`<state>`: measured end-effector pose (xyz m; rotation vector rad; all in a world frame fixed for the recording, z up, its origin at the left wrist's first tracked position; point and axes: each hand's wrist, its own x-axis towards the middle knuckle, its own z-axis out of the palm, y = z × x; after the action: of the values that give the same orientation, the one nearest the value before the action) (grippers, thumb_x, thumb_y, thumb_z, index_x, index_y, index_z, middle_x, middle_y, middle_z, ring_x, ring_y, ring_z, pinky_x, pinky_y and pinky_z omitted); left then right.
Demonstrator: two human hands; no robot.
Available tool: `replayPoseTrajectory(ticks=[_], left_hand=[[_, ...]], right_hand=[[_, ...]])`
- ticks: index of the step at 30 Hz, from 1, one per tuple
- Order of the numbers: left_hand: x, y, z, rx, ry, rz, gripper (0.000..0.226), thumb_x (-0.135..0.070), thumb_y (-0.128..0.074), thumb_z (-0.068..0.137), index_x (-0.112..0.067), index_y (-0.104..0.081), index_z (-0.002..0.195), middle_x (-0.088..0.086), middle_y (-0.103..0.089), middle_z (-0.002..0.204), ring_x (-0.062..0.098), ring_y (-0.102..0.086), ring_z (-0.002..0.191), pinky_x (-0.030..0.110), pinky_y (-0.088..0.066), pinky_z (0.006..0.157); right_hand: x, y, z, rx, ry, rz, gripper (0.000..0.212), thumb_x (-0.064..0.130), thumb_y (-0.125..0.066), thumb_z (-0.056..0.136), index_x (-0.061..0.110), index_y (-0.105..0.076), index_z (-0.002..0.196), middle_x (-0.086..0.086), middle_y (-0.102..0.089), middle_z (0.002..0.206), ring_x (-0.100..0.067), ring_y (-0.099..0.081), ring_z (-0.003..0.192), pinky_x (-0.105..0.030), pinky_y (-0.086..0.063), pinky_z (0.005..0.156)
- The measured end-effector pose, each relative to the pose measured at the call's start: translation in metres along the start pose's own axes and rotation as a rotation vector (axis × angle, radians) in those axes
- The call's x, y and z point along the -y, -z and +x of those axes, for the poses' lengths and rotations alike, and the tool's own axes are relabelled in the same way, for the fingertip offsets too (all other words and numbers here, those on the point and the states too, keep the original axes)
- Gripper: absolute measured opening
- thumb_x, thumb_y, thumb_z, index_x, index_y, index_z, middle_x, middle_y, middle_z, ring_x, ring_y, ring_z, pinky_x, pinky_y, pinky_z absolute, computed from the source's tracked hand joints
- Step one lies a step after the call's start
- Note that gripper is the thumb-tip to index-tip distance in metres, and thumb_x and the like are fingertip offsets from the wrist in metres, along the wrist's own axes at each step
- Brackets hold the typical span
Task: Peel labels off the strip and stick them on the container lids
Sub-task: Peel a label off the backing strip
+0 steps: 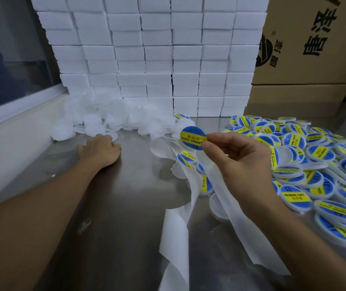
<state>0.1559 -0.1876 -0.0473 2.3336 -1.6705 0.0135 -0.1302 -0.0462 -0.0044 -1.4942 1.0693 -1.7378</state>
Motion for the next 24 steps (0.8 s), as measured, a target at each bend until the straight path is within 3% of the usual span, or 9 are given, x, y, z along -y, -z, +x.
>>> replayPoseTrajectory(ticks=[4,9,11,16,19,21,24], left_hand=[[-0.001,0.003,-0.001,-0.133,0.0,-0.113,0.017,-0.026,-0.057,0.094,-0.012,-0.067,0.095,0.01,-0.066,0.108,0.032,-0.058,0.102,0.041,-0.043,0.09],[-0.009,0.003,-0.025,-0.138,-0.088,-0.102,0.01,-0.014,-0.055,0.093,-0.006,-0.061,0.095,0.014,-0.056,0.106,0.033,-0.056,0.098,0.045,-0.046,0.084],[-0.013,0.002,-0.038,-0.166,-0.123,-0.161,0.003,-0.009,-0.054,0.09,-0.008,-0.056,0.092,0.012,-0.054,0.102,0.031,-0.054,0.094,0.045,-0.047,0.081],[-0.032,0.004,-0.075,-0.262,-0.112,-0.417,0.026,-0.009,-0.048,0.094,-0.023,-0.037,0.076,-0.004,-0.046,0.078,0.024,-0.047,0.079,0.036,-0.034,0.066],[-0.043,0.009,-0.105,-0.305,-0.203,-0.605,0.025,-0.009,-0.046,0.095,-0.025,-0.037,0.078,-0.01,-0.047,0.074,0.023,-0.048,0.075,0.033,-0.03,0.061],[-0.05,0.014,-0.126,-0.324,-0.284,-0.726,0.02,-0.01,-0.045,0.097,-0.023,-0.04,0.082,-0.012,-0.05,0.074,0.024,-0.052,0.074,0.03,-0.032,0.06],[-0.065,0.026,-0.148,-0.237,-0.25,-1.023,0.021,-0.014,-0.043,0.1,-0.025,-0.043,0.082,0.004,-0.062,0.084,0.028,-0.067,0.072,0.04,-0.054,0.065]], right_hand=[[-0.001,0.0,-0.001,-0.003,0.001,-0.007,0.014,0.005,-0.073,0.083,0.019,-0.073,0.081,0.011,-0.074,0.076,0.001,-0.067,0.066,-0.011,-0.051,0.059],[-0.004,0.001,-0.001,-0.024,-0.025,-0.055,0.009,0.012,-0.074,0.082,0.02,-0.075,0.085,0.0,-0.072,0.091,-0.001,-0.064,0.061,-0.011,-0.046,0.053],[-0.004,0.003,-0.001,-0.027,-0.04,-0.058,0.009,0.012,-0.073,0.083,0.021,-0.075,0.084,0.001,-0.071,0.087,-0.003,-0.061,0.059,-0.012,-0.046,0.052],[-0.001,0.004,-0.002,-0.013,-0.055,-0.068,0.012,0.012,-0.071,0.085,0.022,-0.072,0.09,0.004,-0.069,0.079,-0.014,-0.06,0.059,-0.019,-0.049,0.053],[0.0,0.003,-0.004,-0.001,-0.047,-0.081,0.027,0.013,-0.072,0.085,0.027,-0.065,0.107,-0.003,-0.067,0.092,-0.022,-0.064,0.066,-0.02,-0.051,0.055],[0.001,0.003,-0.006,0.012,-0.042,-0.08,0.039,0.013,-0.073,0.084,0.031,-0.059,0.117,-0.001,-0.065,0.097,-0.009,-0.067,0.07,-0.016,-0.053,0.058],[0.0,0.002,-0.008,0.075,-0.046,-0.091,0.054,0.017,-0.077,0.081,0.036,-0.052,0.125,0.003,-0.065,0.105,0.0,-0.067,0.081,-0.014,-0.053,0.062]])
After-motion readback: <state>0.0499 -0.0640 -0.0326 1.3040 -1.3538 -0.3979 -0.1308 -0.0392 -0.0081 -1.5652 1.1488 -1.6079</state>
